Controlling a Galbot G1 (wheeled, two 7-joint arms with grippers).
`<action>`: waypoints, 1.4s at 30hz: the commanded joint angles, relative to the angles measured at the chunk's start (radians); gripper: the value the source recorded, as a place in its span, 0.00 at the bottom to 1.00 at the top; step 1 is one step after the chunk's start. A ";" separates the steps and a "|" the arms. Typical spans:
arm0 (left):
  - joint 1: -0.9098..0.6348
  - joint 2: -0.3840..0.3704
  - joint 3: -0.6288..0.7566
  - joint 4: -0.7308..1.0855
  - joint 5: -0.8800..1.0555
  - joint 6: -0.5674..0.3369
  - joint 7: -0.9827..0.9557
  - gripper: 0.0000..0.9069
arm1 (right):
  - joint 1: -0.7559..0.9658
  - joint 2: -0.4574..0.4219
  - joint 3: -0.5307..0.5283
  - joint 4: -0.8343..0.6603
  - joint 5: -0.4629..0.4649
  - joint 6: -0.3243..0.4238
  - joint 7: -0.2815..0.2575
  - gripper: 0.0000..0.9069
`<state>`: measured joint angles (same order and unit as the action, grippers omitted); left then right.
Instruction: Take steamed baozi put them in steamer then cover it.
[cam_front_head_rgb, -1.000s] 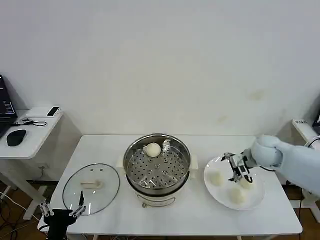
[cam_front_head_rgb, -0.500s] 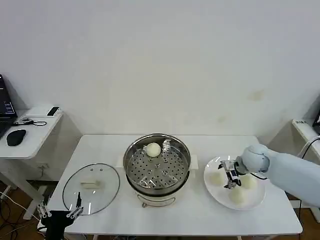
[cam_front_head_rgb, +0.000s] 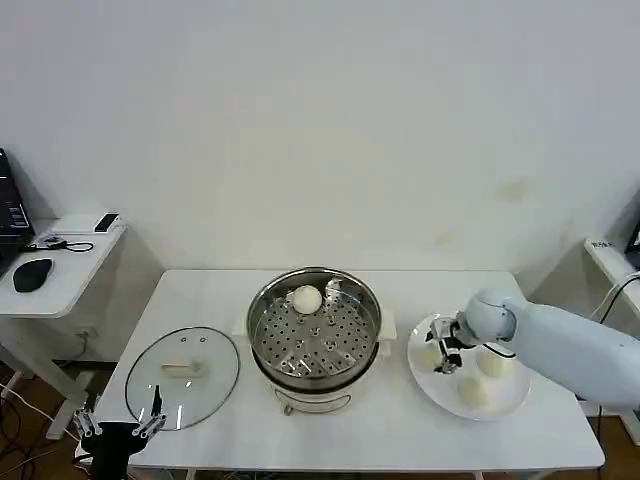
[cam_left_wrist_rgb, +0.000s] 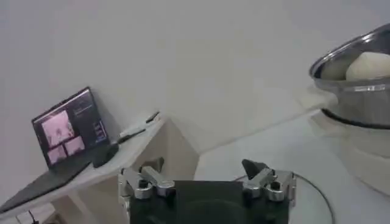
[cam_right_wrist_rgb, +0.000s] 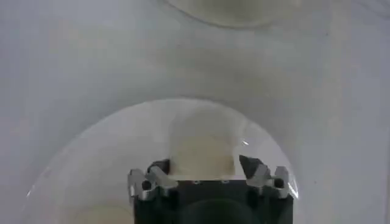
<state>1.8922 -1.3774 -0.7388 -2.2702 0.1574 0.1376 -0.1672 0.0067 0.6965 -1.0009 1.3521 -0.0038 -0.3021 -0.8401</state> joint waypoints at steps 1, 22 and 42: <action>-0.001 0.000 -0.001 0.004 -0.002 0.001 -0.001 1.00 | -0.006 0.022 0.007 -0.028 -0.022 -0.007 -0.028 0.62; -0.002 0.010 0.013 -0.024 -0.002 0.005 0.003 1.00 | 0.549 -0.042 -0.214 0.120 0.196 -0.030 -0.045 0.62; -0.051 0.012 -0.004 -0.031 -0.001 0.013 0.008 1.00 | 0.670 0.449 -0.327 0.187 0.709 -0.289 0.169 0.62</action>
<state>1.8473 -1.3660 -0.7376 -2.3021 0.1557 0.1511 -0.1596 0.6540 0.9316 -1.2923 1.5225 0.4820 -0.4839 -0.7623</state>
